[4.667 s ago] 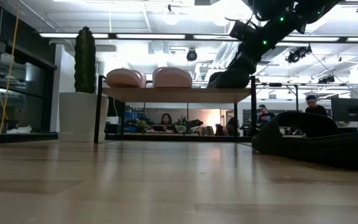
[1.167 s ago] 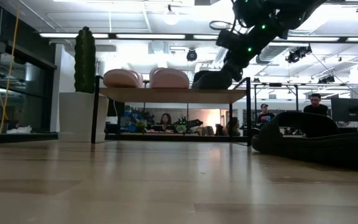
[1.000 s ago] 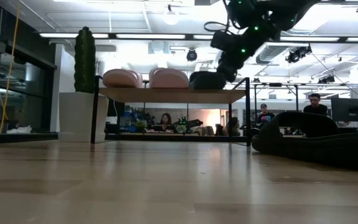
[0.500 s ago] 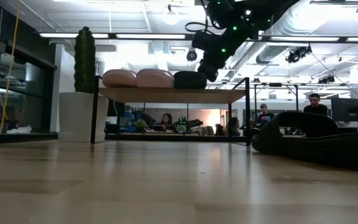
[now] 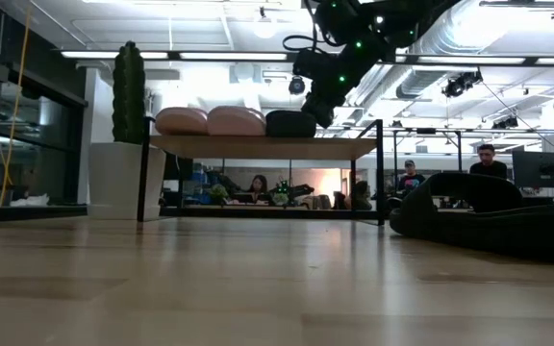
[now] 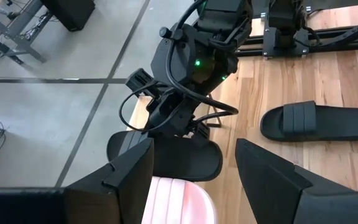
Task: Pick and place slides into the shelf
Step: Put the left black slipper on the shelf
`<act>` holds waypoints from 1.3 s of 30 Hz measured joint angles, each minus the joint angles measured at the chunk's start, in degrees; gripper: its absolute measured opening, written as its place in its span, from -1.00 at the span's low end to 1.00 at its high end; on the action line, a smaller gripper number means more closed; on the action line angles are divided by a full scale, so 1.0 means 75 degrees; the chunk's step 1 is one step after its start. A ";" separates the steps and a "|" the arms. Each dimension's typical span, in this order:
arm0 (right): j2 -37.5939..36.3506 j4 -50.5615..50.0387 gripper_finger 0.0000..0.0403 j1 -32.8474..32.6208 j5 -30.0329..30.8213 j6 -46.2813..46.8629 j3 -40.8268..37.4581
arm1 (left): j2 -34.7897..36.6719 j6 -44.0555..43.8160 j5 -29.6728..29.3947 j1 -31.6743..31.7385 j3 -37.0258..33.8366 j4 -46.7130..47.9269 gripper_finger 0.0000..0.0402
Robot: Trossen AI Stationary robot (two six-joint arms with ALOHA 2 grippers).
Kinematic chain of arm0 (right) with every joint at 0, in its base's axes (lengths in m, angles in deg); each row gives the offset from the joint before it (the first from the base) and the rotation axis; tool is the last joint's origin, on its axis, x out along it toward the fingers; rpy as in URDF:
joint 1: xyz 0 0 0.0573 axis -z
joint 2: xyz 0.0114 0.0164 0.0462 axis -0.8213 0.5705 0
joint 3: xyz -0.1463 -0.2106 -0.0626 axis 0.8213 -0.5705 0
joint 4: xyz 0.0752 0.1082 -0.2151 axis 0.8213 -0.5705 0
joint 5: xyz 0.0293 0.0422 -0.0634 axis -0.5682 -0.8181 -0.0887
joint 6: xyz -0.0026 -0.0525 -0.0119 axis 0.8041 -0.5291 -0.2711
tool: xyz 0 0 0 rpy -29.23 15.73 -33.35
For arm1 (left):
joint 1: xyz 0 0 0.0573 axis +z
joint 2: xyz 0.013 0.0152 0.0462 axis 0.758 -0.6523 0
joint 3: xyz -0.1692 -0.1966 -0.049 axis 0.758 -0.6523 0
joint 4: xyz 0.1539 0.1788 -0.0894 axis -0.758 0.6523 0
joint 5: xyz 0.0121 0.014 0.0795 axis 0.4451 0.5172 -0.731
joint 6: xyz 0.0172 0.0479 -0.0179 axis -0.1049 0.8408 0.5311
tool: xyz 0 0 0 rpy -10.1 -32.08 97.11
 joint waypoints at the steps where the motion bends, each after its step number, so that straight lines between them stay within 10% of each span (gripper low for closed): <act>1: 0.0000 -0.0008 -1.00 -0.0003 0.0041 -0.0006 0.0000 | 0.0000 0.0000 0.0000 0.0002 0.0000 0.0000 0.06; 24: 0.0006 0.0116 -0.99 0.0166 -0.0226 -0.0044 0.0000 | 0.0000 -0.0041 0.0192 0.0001 0.0000 0.0000 0.06; 39: -0.0008 0.0009 -0.35 0.0140 -0.0340 -0.0001 0.0000 | 0.0000 -0.0021 0.0192 0.0001 0.0000 0.0000 0.06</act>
